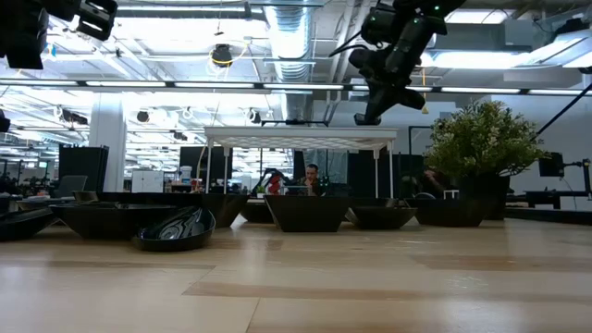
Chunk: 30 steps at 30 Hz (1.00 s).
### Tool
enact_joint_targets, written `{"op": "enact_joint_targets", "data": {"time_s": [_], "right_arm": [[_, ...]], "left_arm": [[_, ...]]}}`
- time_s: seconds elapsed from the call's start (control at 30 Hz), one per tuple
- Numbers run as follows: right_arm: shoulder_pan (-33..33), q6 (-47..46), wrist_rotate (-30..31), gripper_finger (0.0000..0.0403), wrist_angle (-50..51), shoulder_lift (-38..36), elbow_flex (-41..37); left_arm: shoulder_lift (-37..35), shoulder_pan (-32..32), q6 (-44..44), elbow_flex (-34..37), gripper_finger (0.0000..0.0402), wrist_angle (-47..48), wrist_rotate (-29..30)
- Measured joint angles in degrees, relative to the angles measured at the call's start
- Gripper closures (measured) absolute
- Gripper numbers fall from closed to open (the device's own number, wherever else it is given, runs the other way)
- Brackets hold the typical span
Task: Pick & Place Mini shaped plates
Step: Stack the drop-shaped plate on top of the drop-shaped plate on the shelf
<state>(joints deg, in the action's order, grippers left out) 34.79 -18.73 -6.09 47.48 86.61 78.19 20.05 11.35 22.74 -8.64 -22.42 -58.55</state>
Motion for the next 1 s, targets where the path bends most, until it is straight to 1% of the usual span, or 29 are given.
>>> {"op": "enact_joint_targets", "data": {"time_s": [0.8,0.93,1.0], "right_arm": [[0.0,-0.6,0.7,0.0403,-0.1,0.0,0.0],[0.2,-0.6,0.8,0.0403,-0.6,1.3,0.0],[0.0,-0.7,0.2,0.0403,-2.6,2.4,0.2]], "left_arm": [[0.0,0.0,0.0,0.0,0.0219,-1.2,0.0],[0.0,0.0,0.0,0.0,0.0219,-1.2,0.0],[0.0,0.0,0.0,0.0,0.0219,-1.3,0.0]]}}
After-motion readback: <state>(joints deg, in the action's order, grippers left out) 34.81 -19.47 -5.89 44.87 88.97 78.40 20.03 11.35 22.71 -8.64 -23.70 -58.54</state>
